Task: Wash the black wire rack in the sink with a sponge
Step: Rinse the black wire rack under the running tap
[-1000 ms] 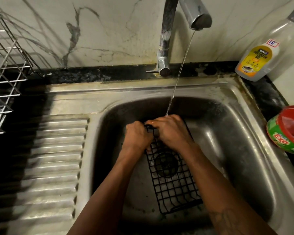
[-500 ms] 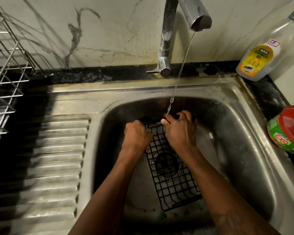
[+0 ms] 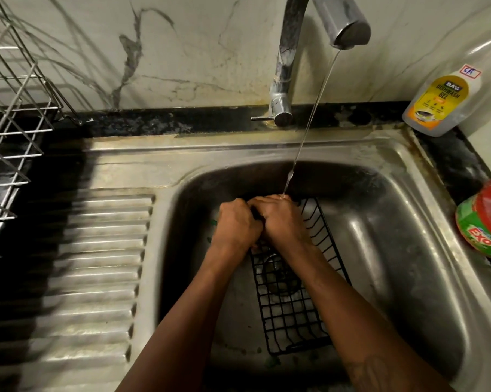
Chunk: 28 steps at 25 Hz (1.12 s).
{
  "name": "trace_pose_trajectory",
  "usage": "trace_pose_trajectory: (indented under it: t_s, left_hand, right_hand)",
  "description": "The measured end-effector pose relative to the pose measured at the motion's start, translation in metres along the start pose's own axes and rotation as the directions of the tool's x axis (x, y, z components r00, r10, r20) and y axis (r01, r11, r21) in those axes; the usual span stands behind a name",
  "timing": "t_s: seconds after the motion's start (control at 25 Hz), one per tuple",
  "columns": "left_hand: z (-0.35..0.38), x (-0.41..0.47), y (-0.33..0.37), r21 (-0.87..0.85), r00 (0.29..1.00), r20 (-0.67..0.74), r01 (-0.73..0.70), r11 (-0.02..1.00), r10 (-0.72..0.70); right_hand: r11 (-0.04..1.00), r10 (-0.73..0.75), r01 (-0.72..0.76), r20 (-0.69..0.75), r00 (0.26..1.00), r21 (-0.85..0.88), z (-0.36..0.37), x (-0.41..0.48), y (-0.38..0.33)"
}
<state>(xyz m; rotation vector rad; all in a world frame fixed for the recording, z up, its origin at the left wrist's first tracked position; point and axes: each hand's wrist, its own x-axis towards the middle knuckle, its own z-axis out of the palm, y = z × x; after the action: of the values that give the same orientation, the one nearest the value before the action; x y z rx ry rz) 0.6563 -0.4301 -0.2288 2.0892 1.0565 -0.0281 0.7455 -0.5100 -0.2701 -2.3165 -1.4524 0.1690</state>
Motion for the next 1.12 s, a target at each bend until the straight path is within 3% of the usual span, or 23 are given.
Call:
trace_pose_trajectory:
  t_s: [0.12, 0.32, 0.4, 0.48, 0.6, 0.68, 0.76, 0.8, 0.88, 0.92, 1.0, 1.04, 1.12]
  left_hand:
    - [0.004, 0.003, -0.004, -0.025, 0.999, -0.033, 0.040, 0.999, -0.040]
    - [0.010, 0.003, -0.002, -0.038, 0.996, 0.051, 0.069, 0.997, -0.067]
    - [0.008, 0.002, -0.001, -0.035, 0.999, 0.029, 0.032, 0.999, -0.031]
    - [0.009, 0.001, -0.001, -0.042, 1.000, 0.022, 0.003, 0.999, -0.003]
    - [0.011, -0.001, 0.001, -0.093, 0.999, 0.026, 0.036, 0.995, -0.034]
    - [0.012, -0.002, 0.000, -0.103, 0.998, 0.027, 0.061, 0.993, -0.059]
    - [0.009, -0.003, 0.000, -0.115, 0.995, 0.006, 0.099, 0.988, -0.099]
    - [0.007, -0.003, 0.001, -0.118, 0.994, 0.000, 0.107, 0.987, -0.108]
    - [0.005, -0.004, 0.002, -0.112, 0.993, 0.004, 0.117, 0.987, -0.118]
    - [0.004, -0.004, 0.003, -0.105, 0.993, 0.001, 0.117, 0.988, -0.118]
    - [0.004, -0.003, 0.004, -0.100, 0.993, -0.003, 0.114, 0.988, -0.115]
    - [0.004, -0.002, 0.002, -0.099, 0.993, 0.000, 0.116, 0.988, -0.117]
    - [0.006, 0.002, -0.001, -0.113, 0.991, 0.010, 0.133, 0.985, -0.133]
  right_hand:
    - [0.997, -0.060, 0.056, -0.071, 0.996, -0.059, 0.000, -0.005, 0.027]
    - [1.000, 0.006, -0.005, -0.194, 0.981, 0.010, -0.009, -0.015, 0.048]
    - [0.991, -0.034, 0.051, -0.135, 0.990, 0.122, -0.002, -0.009, 0.031]
    - [0.970, -0.045, 0.036, 0.031, 0.999, 0.240, 0.002, -0.005, 0.019]
    - [0.952, -0.021, 0.013, 0.024, 0.999, 0.306, 0.001, -0.004, 0.023]
    - [0.936, 0.033, 0.002, -0.091, 0.995, 0.352, -0.003, -0.010, 0.032]
    - [0.993, -0.008, 0.045, -0.323, 0.946, 0.106, -0.009, -0.019, 0.048]
    - [1.000, 0.010, -0.010, -0.401, 0.916, 0.001, -0.010, -0.025, 0.054]
    - [0.992, 0.074, -0.114, -0.494, 0.866, -0.051, -0.010, -0.029, 0.050]
    - [0.996, 0.034, -0.068, -0.490, 0.871, -0.053, -0.008, -0.028, 0.044]
    - [0.998, -0.052, 0.037, -0.304, 0.951, -0.057, 0.004, -0.024, 0.031]
    - [0.993, -0.048, 0.031, -0.151, 0.987, -0.115, 0.012, -0.023, 0.026]
    - [0.948, 0.099, -0.073, 0.068, 0.993, -0.309, 0.028, -0.023, 0.023]
